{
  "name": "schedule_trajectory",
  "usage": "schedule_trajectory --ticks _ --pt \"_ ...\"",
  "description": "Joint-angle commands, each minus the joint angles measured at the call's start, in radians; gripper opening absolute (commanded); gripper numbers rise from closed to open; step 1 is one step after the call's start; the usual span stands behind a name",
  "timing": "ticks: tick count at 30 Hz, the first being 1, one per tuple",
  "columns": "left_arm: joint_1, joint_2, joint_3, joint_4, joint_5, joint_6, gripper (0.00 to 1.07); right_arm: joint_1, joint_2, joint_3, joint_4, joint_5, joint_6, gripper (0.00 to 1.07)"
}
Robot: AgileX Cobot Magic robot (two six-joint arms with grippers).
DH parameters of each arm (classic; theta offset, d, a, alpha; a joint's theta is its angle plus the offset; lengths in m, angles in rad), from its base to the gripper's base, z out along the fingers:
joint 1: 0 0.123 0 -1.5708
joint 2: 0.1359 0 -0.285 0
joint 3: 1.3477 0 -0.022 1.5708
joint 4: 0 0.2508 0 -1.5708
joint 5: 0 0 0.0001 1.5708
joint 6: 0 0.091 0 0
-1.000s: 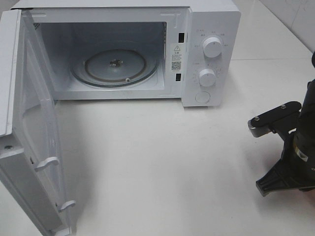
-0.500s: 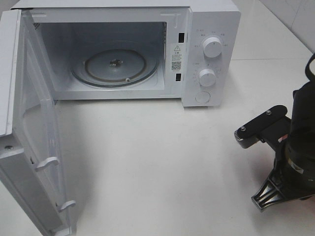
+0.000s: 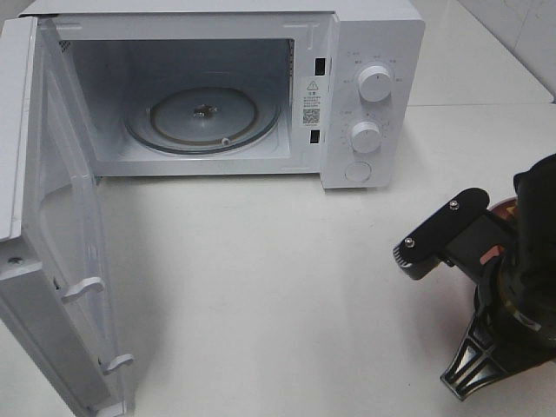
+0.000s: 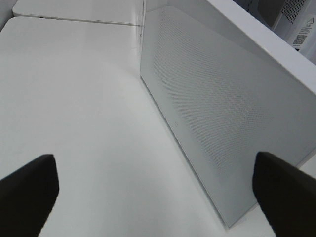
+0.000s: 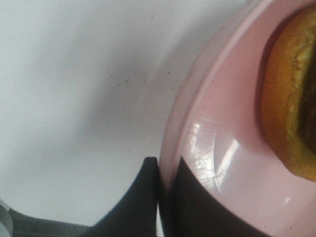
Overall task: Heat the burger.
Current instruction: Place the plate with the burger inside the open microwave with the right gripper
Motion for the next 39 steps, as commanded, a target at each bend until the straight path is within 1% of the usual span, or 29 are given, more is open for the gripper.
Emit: schedule_trajectory --ticks 1,3,5,8,9,10,11,13,15,16,18,21,25,31,39 --pt "0.003 -0.015 0.002 -0.003 -0.001 0.000 1.00 0.065 -0.011 0.000 -0.050 0.051 -0.010 0.00" --pt "0.003 -0.015 0.002 -0.003 -0.001 0.000 1.00 0.080 -0.011 0.000 -0.050 0.051 -0.010 0.00" --pt "0.003 -0.015 0.002 -0.003 -0.001 0.000 1.00 0.135 -0.011 0.000 -0.050 0.053 -0.010 0.00" --pt "0.003 -0.015 0.002 -0.003 -0.001 0.000 1.00 0.151 -0.011 0.000 -0.050 0.054 -0.010 0.00" --pt "0.003 -0.015 0.002 -0.003 -0.001 0.000 1.00 0.178 -0.011 0.000 -0.050 0.055 -0.013 0.00" --pt "0.003 -0.015 0.002 -0.003 -0.001 0.000 1.00 0.178 -0.011 0.000 -0.050 0.055 -0.013 0.00" --pt "0.003 -0.015 0.002 -0.003 -0.001 0.000 1.00 0.203 -0.011 0.000 -0.050 0.055 -0.020 0.00" --pt "0.003 -0.015 0.002 -0.003 -0.001 0.000 1.00 0.215 -0.011 0.000 -0.050 0.055 -0.025 0.00" --pt "0.003 -0.015 0.002 -0.003 -0.001 0.000 1.00 0.265 -0.011 0.000 -0.050 0.055 -0.037 0.00" --pt "0.003 -0.015 0.002 -0.003 -0.001 0.000 1.00 0.265 -0.011 0.000 -0.050 0.055 -0.037 0.00" --pt "0.003 -0.015 0.002 -0.003 -0.001 0.000 1.00 0.302 -0.011 0.000 -0.050 0.055 -0.050 0.00" --pt "0.003 -0.015 0.002 -0.003 -0.001 0.000 1.00 0.313 -0.011 0.000 -0.050 0.055 -0.055 0.00" --pt "0.003 -0.015 0.002 -0.003 -0.001 0.000 1.00 0.382 -0.011 0.000 -0.050 0.054 -0.087 0.00" --pt "0.003 -0.015 0.002 -0.003 -0.001 0.000 1.00 0.400 -0.011 0.000 -0.055 0.046 -0.146 0.00" --pt "0.003 -0.015 0.002 -0.003 -0.001 0.000 1.00 0.400 -0.010 -0.001 -0.133 0.013 -0.212 0.00"
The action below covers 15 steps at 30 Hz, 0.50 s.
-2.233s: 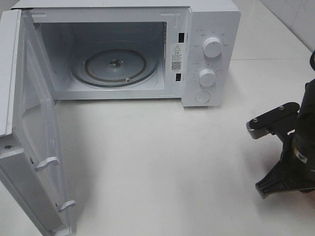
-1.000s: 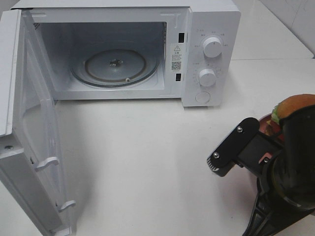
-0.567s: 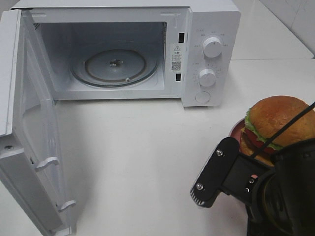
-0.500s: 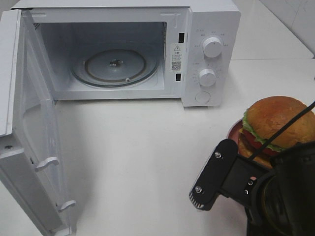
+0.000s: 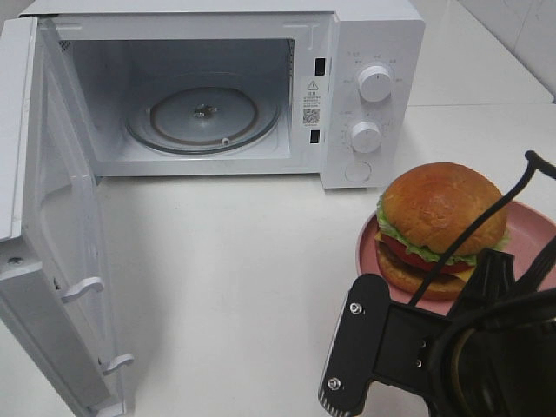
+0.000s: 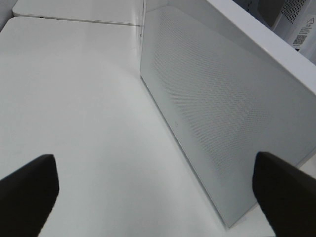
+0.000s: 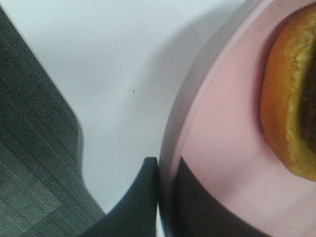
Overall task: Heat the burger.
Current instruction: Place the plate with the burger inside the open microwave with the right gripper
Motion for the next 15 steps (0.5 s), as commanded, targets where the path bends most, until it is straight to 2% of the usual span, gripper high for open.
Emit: schedule_trajectory --ticks 1,15 --pt "0.003 -0.015 0.002 -0.003 -0.001 0.000 1.00 0.002 -0.007 -0.001 -0.098 -0.010 -0.043 0.00" --pt "0.003 -0.015 0.002 -0.003 -0.001 0.000 1.00 0.002 -0.007 -0.001 -0.118 -0.141 -0.166 0.00"
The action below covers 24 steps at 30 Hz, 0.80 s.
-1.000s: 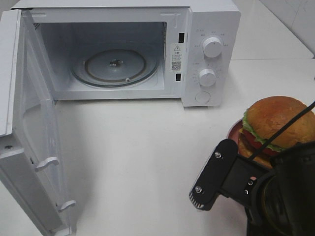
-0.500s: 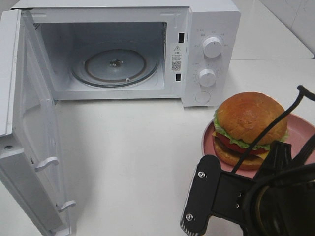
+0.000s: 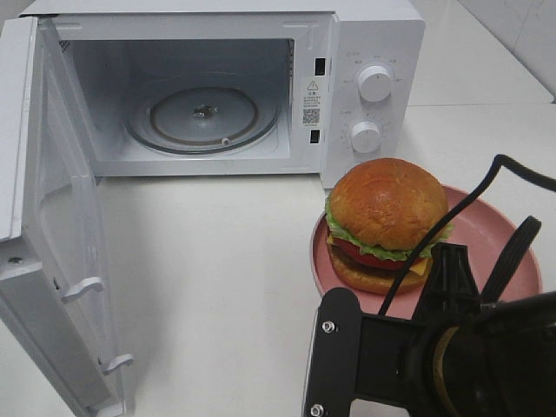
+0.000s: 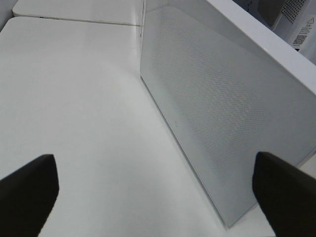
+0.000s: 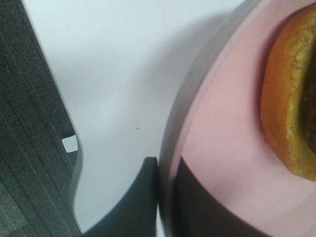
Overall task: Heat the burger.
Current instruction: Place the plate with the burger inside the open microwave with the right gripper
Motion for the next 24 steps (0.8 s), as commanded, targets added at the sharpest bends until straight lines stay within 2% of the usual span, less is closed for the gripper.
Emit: schedule_trajectory --ticks 1,8,21,24 --pt "0.003 -0.015 0.002 -0.003 -0.001 0.000 1.00 0.001 -0.007 -0.001 -0.057 -0.024 -0.032 0.00" --pt "0.003 -0.015 0.002 -0.003 -0.001 0.000 1.00 -0.006 -0.007 -0.001 -0.058 -0.116 -0.239 0.00" --pt "0.003 -0.015 0.002 -0.003 -0.001 0.000 1.00 -0.006 -0.007 -0.001 -0.118 -0.189 -0.385 0.00" --pt "0.003 -0.015 0.002 -0.003 -0.001 0.000 1.00 -0.039 -0.007 -0.001 -0.125 -0.239 -0.432 0.00"
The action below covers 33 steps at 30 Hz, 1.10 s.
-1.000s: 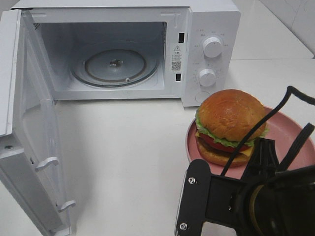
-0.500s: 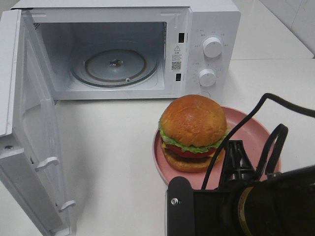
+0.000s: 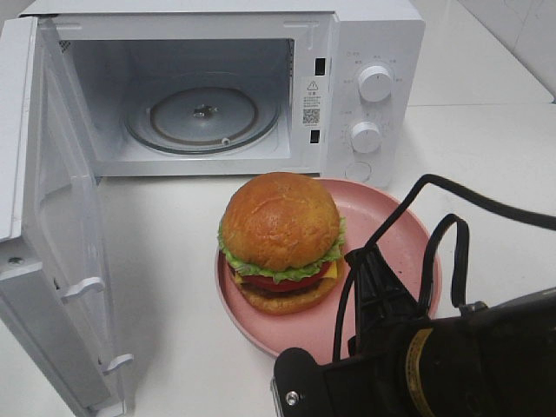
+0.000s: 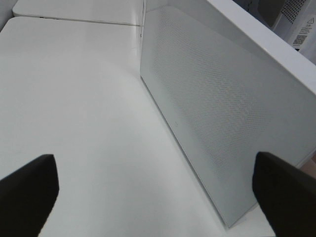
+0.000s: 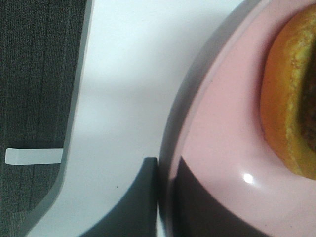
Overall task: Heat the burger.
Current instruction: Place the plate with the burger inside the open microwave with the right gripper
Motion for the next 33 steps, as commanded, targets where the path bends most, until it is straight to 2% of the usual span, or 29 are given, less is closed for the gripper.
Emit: schedule_trajectory --ticks 1,2,4,7,9,12,15,16,19,21,26,28,31,33 --pt "0.003 -0.015 0.002 -0.003 -0.001 0.000 1.00 -0.045 -0.007 -0.001 -0.056 -0.049 -0.042 0.00" --pt "0.003 -0.015 0.002 -0.003 -0.001 0.000 1.00 -0.045 -0.007 -0.001 -0.056 -0.049 -0.042 0.00" --pt "0.003 -0.015 0.002 -0.003 -0.001 0.000 1.00 -0.115 -0.007 -0.001 -0.056 -0.102 -0.118 0.00" --pt "0.003 -0.015 0.002 -0.003 -0.001 0.000 1.00 -0.127 -0.007 -0.001 -0.056 -0.114 -0.144 0.00" --pt "0.003 -0.015 0.002 -0.003 -0.001 0.000 1.00 -0.184 -0.007 -0.017 -0.040 -0.140 -0.241 0.00" --pt "0.003 -0.015 0.002 -0.003 -0.001 0.000 1.00 -0.194 -0.007 -0.026 -0.035 -0.139 -0.260 0.00" --pt "0.003 -0.015 0.002 -0.003 -0.001 0.000 1.00 -0.242 -0.007 -0.070 -0.013 -0.140 -0.355 0.00" --pt "0.003 -0.015 0.002 -0.003 -0.001 0.000 1.00 -0.261 -0.007 -0.090 0.032 -0.140 -0.412 0.00" --pt "0.003 -0.015 0.002 -0.003 -0.001 0.000 1.00 -0.269 -0.007 -0.100 0.059 -0.140 -0.450 0.00" --pt "0.003 -0.015 0.002 -0.003 -0.001 0.000 1.00 -0.302 -0.007 -0.129 0.164 -0.140 -0.616 0.00" --pt "0.003 -0.015 0.002 -0.003 -0.001 0.000 1.00 -0.323 -0.007 -0.140 0.246 -0.140 -0.748 0.00" --pt "0.003 -0.015 0.002 -0.003 -0.001 0.000 1.00 -0.363 -0.007 -0.146 0.355 -0.148 -0.882 0.00" --pt "0.003 -0.015 0.002 -0.003 -0.001 0.000 1.00 -0.376 -0.007 -0.149 0.390 -0.149 -0.920 0.00" --pt "0.003 -0.015 0.002 -0.003 -0.001 0.000 1.00 -0.421 -0.007 -0.152 0.496 -0.168 -1.065 0.00"
